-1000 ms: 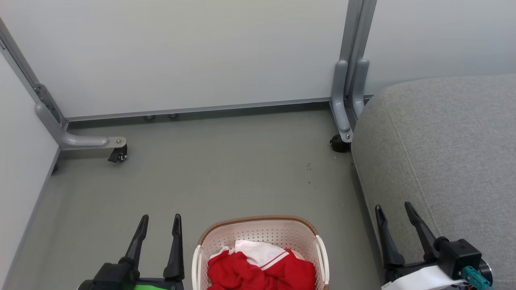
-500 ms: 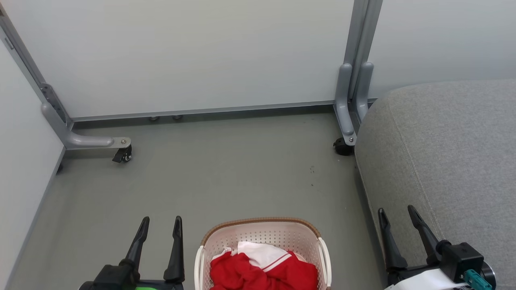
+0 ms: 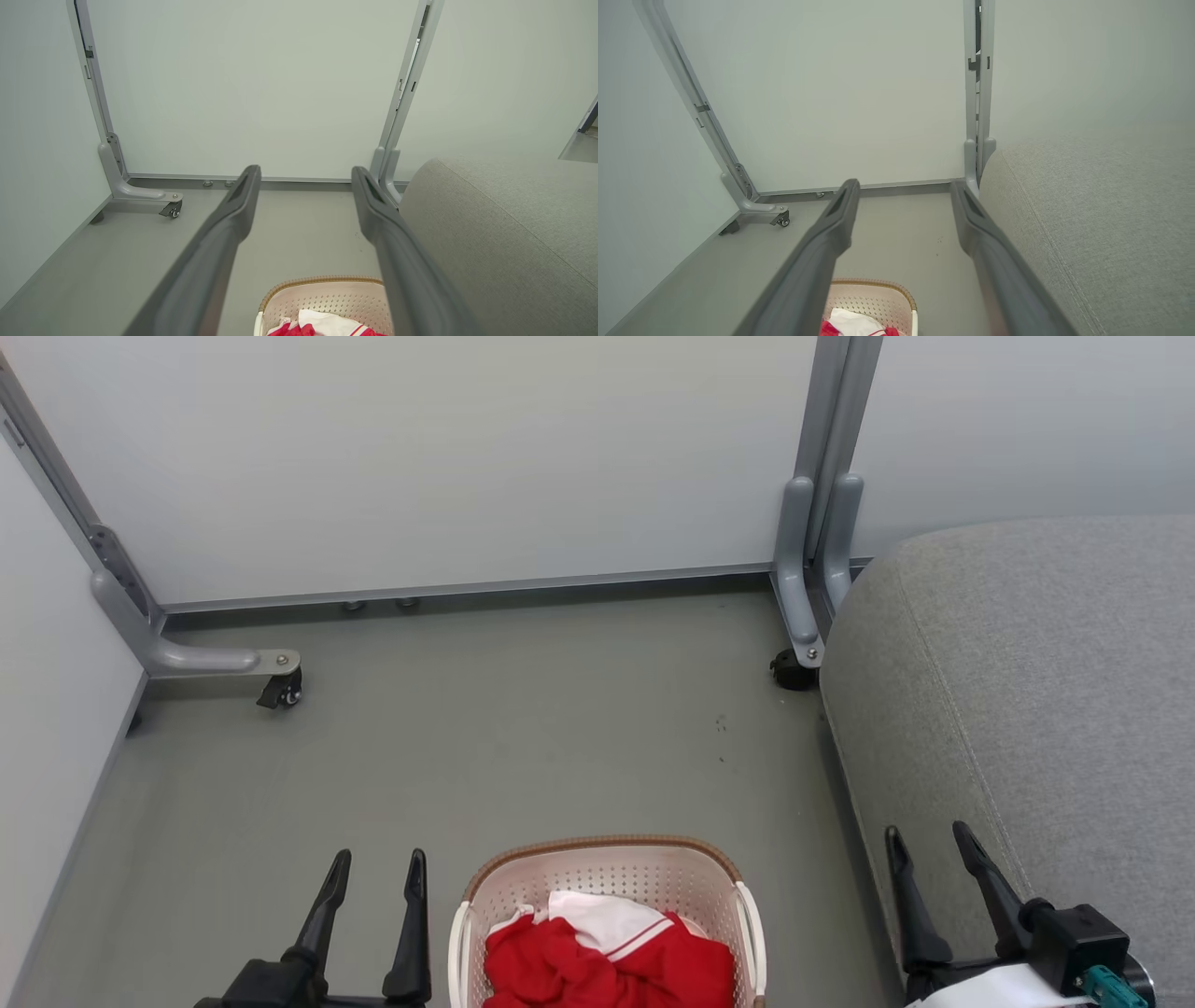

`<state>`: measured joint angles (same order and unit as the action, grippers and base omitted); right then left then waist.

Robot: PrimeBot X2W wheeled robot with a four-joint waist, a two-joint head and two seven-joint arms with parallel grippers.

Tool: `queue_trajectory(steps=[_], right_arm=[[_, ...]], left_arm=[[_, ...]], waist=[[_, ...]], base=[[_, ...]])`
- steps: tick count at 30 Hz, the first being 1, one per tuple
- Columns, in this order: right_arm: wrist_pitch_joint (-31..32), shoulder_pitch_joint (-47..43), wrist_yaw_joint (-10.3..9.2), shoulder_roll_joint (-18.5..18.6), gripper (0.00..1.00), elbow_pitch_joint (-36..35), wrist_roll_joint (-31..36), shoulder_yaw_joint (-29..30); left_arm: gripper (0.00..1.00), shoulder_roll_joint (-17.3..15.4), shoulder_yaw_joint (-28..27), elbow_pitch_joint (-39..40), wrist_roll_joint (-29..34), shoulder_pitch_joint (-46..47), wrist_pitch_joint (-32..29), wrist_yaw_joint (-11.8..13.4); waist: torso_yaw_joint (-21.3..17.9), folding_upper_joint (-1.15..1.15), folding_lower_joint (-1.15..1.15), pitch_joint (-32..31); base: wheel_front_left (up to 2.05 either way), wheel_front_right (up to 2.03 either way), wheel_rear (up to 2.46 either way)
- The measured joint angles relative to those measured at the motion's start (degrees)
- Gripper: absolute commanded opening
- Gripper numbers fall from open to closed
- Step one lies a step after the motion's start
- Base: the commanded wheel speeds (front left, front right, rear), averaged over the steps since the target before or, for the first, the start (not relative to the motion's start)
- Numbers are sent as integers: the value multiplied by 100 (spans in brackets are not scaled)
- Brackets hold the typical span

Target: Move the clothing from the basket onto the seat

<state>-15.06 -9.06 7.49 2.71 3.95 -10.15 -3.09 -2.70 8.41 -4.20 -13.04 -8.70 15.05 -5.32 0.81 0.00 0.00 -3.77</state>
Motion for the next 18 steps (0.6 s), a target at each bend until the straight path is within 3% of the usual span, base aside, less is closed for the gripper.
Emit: queue_trajectory(steps=[11,14,18], right_arm=[[0,311,0,7,100,38,93,358],[0,799,0,8,100,-83,265,386],[-1,1344,0,52,100,-177,408,431]], left_arm=[[100,-3,326,-266,358,316,9,-86],[100,-22,649,-531,756,890,11,-167],[100,-292,1482,-937,1104,1663,10,-199]], waist=[[-15,0,0,455],[-19,0,0,766],[-38,0,0,1256]], base=[[0,0,0],[0,0,0],[0,0,0]])
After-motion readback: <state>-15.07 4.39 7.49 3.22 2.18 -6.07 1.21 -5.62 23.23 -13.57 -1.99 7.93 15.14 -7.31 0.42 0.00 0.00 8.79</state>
